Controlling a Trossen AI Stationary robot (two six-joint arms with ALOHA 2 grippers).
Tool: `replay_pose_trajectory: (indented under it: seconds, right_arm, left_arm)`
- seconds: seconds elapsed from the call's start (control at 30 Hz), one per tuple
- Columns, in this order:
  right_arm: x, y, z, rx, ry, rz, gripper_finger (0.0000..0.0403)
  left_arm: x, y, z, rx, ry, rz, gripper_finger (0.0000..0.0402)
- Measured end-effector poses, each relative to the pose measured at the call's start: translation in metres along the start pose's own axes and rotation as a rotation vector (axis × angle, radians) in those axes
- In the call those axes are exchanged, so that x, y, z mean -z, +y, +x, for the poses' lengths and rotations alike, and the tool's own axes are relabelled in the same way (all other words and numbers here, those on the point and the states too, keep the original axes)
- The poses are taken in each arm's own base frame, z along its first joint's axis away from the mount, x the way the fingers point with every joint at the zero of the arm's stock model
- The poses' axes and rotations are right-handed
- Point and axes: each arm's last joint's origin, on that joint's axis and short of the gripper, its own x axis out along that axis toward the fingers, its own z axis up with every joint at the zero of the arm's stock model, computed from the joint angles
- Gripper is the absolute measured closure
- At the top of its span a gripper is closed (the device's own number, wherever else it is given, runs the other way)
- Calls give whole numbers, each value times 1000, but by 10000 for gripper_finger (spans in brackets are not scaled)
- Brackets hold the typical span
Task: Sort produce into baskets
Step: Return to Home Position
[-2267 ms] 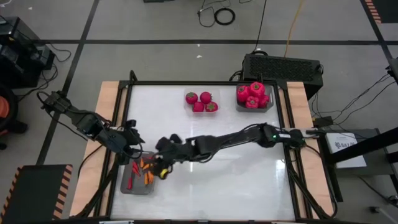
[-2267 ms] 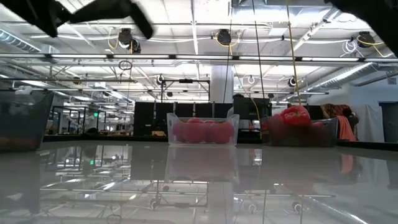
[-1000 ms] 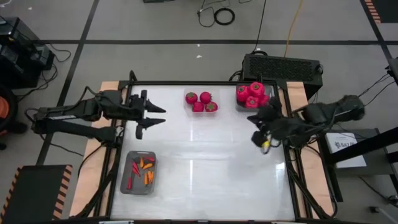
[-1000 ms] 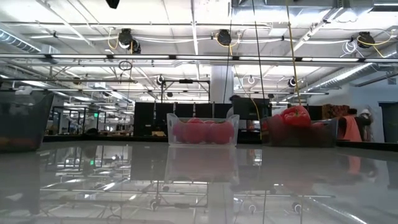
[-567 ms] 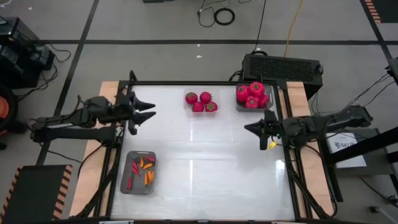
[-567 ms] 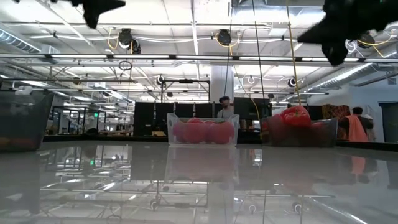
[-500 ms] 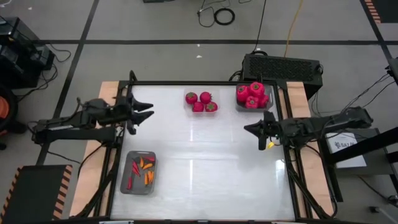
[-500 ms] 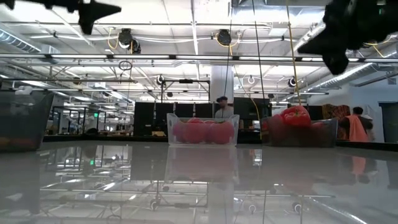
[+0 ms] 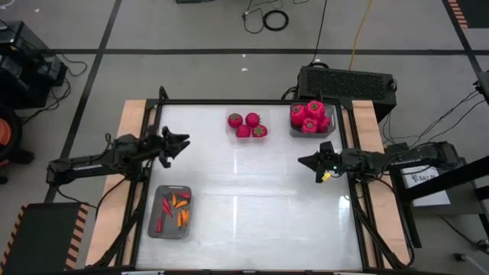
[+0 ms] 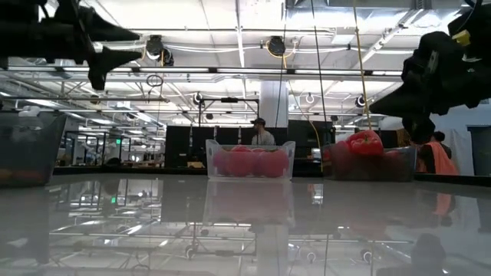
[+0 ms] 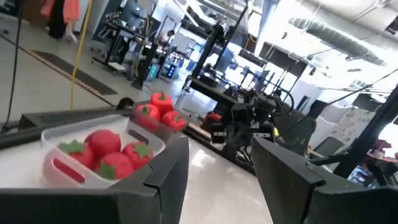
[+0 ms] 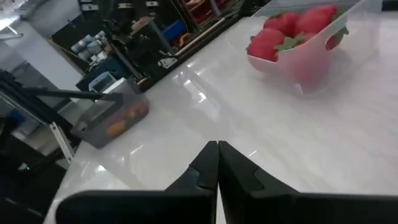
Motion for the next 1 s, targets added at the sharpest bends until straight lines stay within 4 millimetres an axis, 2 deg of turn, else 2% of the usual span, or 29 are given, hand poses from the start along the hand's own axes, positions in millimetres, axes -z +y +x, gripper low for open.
replay_pose_trajectory:
  seconds: [0.27,0.43,0.73,1.0]
  right_arm:
    - [-1,-1,0,-10,6,-184,403]
    - [0,-1,0,-8,9,-296,403]
    - [2,-3,0,10,37,-406,403]
    - [3,-3,0,13,42,-411,403]
  left_arm:
    - [29,14,-1,24,21,-50,219]
    - [37,16,-1,45,102,-37,219]
    - [50,23,-3,-2,243,215,219]
    - [51,24,-3,-17,246,387,219]
